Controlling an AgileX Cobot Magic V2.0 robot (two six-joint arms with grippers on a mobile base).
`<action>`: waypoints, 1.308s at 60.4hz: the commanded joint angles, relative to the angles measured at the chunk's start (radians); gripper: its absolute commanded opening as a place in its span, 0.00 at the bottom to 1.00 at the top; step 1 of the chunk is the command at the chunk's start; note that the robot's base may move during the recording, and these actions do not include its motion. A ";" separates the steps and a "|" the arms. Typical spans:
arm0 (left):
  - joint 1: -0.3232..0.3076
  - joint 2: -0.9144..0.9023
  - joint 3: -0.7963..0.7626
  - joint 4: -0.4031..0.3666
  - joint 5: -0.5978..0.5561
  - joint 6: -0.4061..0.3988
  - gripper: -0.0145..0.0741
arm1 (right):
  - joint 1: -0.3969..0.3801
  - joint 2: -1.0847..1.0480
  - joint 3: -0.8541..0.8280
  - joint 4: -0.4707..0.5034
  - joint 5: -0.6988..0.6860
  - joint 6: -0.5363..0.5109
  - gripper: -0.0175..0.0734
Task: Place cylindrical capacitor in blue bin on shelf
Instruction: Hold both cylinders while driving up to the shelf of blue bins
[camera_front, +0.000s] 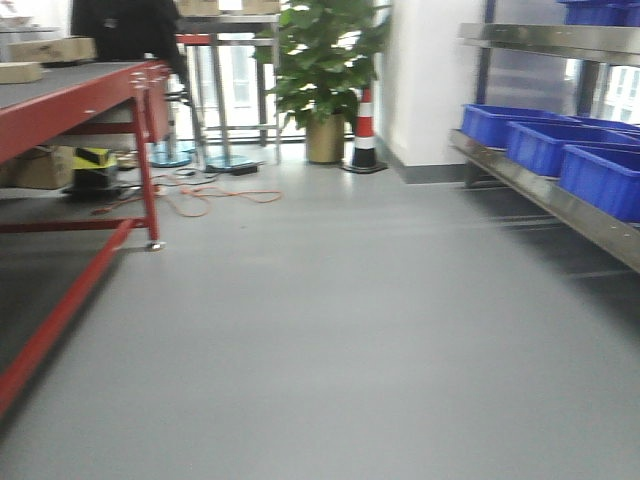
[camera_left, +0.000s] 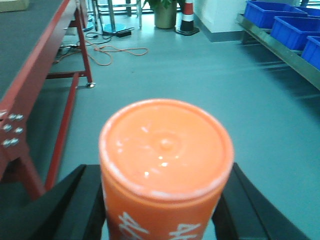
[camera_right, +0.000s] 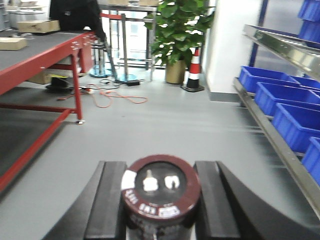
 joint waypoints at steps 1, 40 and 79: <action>-0.005 -0.003 -0.006 -0.002 -0.027 -0.005 0.04 | 0.000 -0.002 -0.008 -0.001 -0.022 -0.002 0.01; -0.005 -0.003 -0.006 -0.002 -0.027 -0.005 0.04 | 0.000 -0.002 -0.008 -0.001 -0.022 -0.002 0.01; -0.005 -0.003 -0.006 -0.002 -0.027 -0.005 0.04 | 0.000 -0.002 -0.008 -0.001 -0.022 -0.002 0.01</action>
